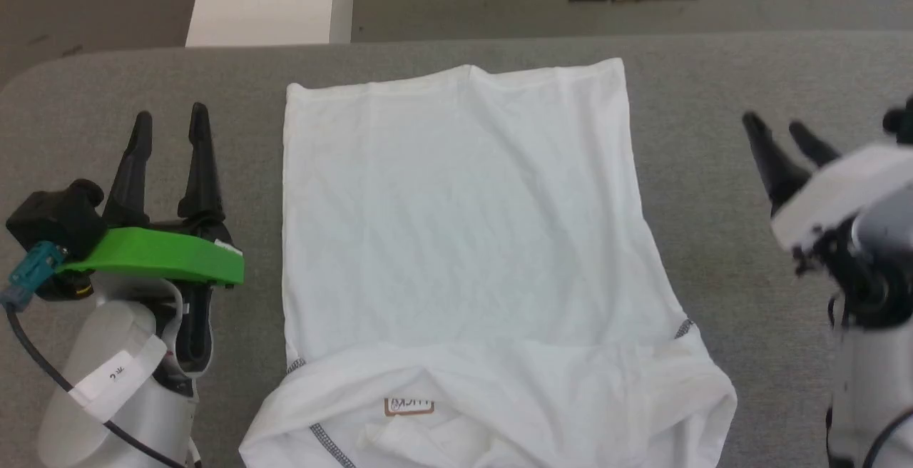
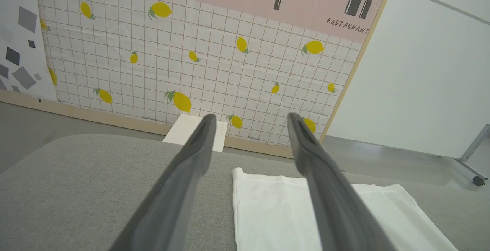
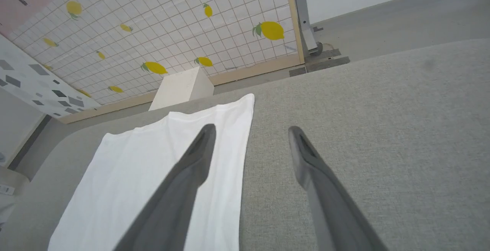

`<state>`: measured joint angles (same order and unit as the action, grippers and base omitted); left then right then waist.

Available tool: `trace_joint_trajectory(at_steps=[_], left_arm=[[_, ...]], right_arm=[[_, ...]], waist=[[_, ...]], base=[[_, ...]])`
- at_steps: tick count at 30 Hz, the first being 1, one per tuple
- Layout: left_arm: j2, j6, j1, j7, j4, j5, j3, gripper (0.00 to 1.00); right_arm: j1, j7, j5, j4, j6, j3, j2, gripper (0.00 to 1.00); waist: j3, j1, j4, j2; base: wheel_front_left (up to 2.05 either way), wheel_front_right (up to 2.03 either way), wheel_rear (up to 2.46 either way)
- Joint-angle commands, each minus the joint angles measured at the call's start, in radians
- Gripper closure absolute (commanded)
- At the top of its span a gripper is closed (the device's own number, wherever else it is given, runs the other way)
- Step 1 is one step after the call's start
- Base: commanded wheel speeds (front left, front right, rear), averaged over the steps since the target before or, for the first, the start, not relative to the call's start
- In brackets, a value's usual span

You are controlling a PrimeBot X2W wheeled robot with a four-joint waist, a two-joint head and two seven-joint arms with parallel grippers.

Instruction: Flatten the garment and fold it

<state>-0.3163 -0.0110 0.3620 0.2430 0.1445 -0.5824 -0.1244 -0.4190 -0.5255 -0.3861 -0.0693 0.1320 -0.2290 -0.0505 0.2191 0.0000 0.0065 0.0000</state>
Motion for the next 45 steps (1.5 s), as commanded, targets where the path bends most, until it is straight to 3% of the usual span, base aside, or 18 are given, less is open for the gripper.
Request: trace_joint_trajectory(at_steps=[1, 9, 15, 23, 31, 33, 34, 39, 45], left_arm=[[0.001, 0.001, 0.012, 0.009, -0.014, 0.016, 0.006, 0.0], [0.037, 0.009, 0.054, 0.018, -0.054, 0.046, 0.053, 0.0], [0.072, 0.035, 0.078, 0.018, -0.083, 0.081, 0.086, 0.0], [0.116, 0.07, 0.091, 0.019, -0.105, 0.124, 0.121, 0.0], [0.13, 0.097, 0.101, 0.019, -0.087, 0.146, 0.132, 0.0], [0.127, 0.103, 0.108, 0.019, -0.076, 0.145, 0.127, 0.0], [0.129, 0.107, 0.117, 0.01, -0.065, 0.128, 0.125, 0.0], [0.116, 0.124, 0.22, -0.106, -0.064, 0.006, 0.126, 0.0], [0.026, 0.094, 0.454, -0.449, 0.016, -0.061, 0.088, 0.0]], right_arm=[[-0.07, -0.038, 0.024, -0.015, -0.001, 0.001, 0.0, 0.0], [-0.425, -0.297, 0.26, -0.193, -0.001, -0.006, -0.005, 0.0], [-0.58, -0.437, 0.42, -0.293, -0.001, -0.004, -0.018, 0.0], [-0.665, -0.502, 0.545, -0.358, -0.001, 0.036, -0.034, 0.0], [-0.665, -0.551, 0.55, -0.42, -0.001, 0.087, -0.039, 0.0], [-0.669, -0.571, 0.539, -0.422, -0.001, 0.083, -0.037, 0.87], [-0.672, -0.569, 0.532, -0.415, -0.001, 0.089, -0.038, 1.0], [-0.687, -0.538, 0.503, -0.393, -0.001, 0.1, -0.041, 1.0], [-0.715, -0.489, 0.432, -0.381, -0.001, 0.13, -0.023, 1.0]], waist=[[0.091, 0.0, 0.031, 0.0], [0.249, 0.0, 0.106, 0.0], [0.344, 0.0, 0.167, 0.0], [0.414, 0.0, 0.201, 0.0], [0.426, 0.0, 0.182, 0.0], [0.425, 0.0, 0.172, 0.0], [0.422, 0.0, 0.165, 0.0], [0.41, 0.0, 0.13, 0.0], [0.42, 0.0, 0.078, 0.0]], base=[[0.0, 0.0, 0.0], [0.0, 0.0, 0.0], [0.0, 0.0, 0.0], [0.0, 0.0, 0.0], [0.0, 0.0, 0.0], [0.0, 0.0, 0.0], [0.0, 0.0, 0.0], [0.0, 0.0, 0.0], [0.0, 0.0, 0.0]])
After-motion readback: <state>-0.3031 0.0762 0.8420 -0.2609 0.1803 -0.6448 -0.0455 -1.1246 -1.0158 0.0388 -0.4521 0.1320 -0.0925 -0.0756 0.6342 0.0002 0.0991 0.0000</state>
